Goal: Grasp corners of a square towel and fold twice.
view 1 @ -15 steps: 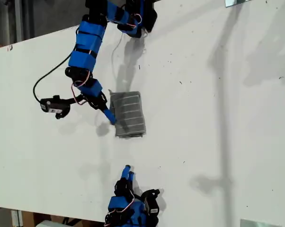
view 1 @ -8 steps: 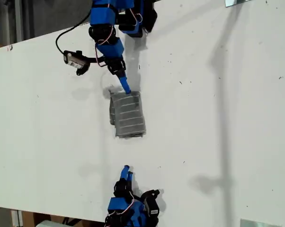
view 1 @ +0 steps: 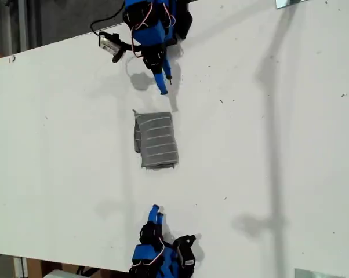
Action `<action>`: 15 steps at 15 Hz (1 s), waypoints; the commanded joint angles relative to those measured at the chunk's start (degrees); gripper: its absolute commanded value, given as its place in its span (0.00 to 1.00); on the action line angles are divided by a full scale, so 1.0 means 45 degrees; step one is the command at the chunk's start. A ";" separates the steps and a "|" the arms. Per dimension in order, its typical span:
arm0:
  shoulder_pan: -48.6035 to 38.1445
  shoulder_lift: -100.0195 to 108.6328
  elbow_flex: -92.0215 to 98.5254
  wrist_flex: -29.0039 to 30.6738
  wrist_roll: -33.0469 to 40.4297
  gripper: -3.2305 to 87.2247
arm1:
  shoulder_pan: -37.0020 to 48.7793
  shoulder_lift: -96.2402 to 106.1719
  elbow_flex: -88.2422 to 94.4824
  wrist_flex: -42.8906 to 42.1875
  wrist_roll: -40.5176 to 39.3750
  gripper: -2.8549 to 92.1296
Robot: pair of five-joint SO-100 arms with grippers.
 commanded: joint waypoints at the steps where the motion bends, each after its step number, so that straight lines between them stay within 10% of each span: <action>1: 0.0117 0.0117 -0.0137 0.0566 -0.0664 0.19 | -0.0586 0.0684 0.0098 0.0879 0.1543 0.37; 5: 0.0762 0.0098 -0.0137 0.0664 -0.0254 0.19 | -0.0352 0.0684 0.0215 0.1152 0.0352 0.34; 10: 0.0859 0.0098 -0.0078 0.0508 0.4746 0.19 | 0.0605 0.0684 0.0215 0.1563 -0.1973 0.28; 15: 0.0840 0.0117 -0.0059 0.0508 0.4727 0.19 | 0.0586 0.0684 0.0215 0.1563 -0.1973 0.27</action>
